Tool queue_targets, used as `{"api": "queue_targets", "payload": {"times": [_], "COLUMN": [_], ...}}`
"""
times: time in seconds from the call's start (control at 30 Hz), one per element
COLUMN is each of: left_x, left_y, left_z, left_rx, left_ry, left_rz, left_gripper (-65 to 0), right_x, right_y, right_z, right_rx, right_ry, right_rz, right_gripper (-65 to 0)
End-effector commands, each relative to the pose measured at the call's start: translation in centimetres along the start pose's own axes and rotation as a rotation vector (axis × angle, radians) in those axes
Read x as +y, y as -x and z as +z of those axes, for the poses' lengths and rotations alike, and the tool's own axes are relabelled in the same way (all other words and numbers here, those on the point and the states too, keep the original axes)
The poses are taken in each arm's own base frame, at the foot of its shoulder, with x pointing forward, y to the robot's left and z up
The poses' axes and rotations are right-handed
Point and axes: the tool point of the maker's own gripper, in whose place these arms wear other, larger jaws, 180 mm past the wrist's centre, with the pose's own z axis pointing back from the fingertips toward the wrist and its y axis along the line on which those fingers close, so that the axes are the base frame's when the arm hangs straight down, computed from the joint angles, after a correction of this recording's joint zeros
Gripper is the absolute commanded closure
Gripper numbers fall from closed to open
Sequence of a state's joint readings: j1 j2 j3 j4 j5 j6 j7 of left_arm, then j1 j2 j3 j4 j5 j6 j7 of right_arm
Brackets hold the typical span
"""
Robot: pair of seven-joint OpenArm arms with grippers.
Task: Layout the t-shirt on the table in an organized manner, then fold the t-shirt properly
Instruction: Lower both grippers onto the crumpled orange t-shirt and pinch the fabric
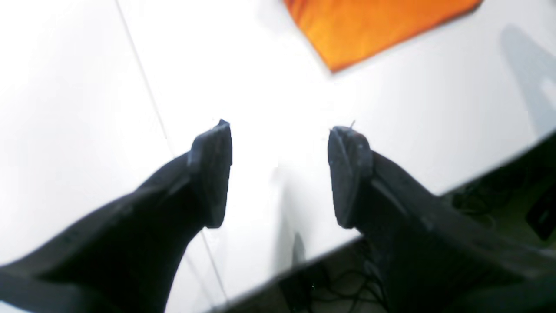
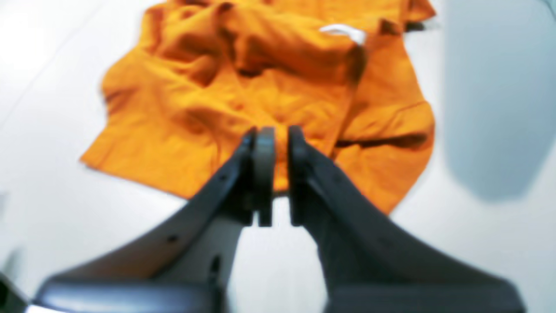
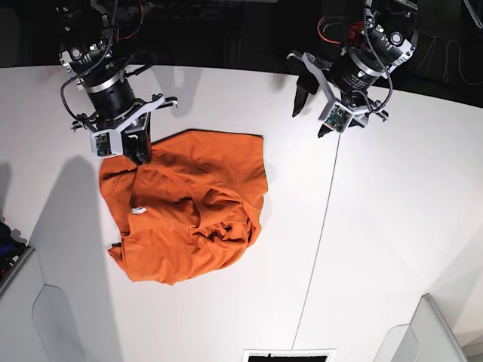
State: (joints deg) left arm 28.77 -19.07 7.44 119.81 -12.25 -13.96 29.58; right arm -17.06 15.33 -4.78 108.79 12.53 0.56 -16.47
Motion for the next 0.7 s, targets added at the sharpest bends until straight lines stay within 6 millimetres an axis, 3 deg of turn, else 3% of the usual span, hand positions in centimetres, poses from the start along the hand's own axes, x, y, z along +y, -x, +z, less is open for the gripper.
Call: {"api": "queue_targets", "payload": {"times": [0.0,0.07,0.13,0.23,0.4,0.5,0.67], "left_x": [0.6,1.4,2.1,2.6,0.6,-0.4,-1.1], "left_y": [-1.3,-1.5,-1.5,-1.9,-2.1,-2.4,-3.5], "left_z": [-0.3,-1.2,-2.1,-3.2,-5.4,-7.0,-9.4], "left_rx": [-0.045,-0.05,-0.047,-0.054,-0.051,-0.042,-0.045], "left_ry": [-0.007,-0.015,-0.02,-0.002,0.12,0.159,0.183], "left_rz": [0.0,0.007,0.019,0.018,0.014,-0.012,-0.028], "left_gripper": [-37.2,-37.2,-37.2,-37.2,-39.7,-40.6,-40.6], "right_x": [-0.8,-1.8,-2.7,-4.2,-7.2,-7.5,-6.0], "right_y": [-1.2,-1.4,-1.9,-3.5,-6.0,-5.4,-2.6], "right_z": [-0.4,-1.2,-1.7,-2.0,-2.2,-3.1,-6.6], "right_rx": [-0.036,-0.039,-0.044,-0.086,-0.131,-0.097,-0.015], "right_ry": [0.026,0.074,0.112,0.16,0.237,0.211,0.054], "right_rz": [0.017,0.022,0.007,-0.027,-0.047,-0.051,-0.104], "right_gripper": [-15.2,-25.4,-31.5,-31.7,-31.7,-31.7,-31.7]}}
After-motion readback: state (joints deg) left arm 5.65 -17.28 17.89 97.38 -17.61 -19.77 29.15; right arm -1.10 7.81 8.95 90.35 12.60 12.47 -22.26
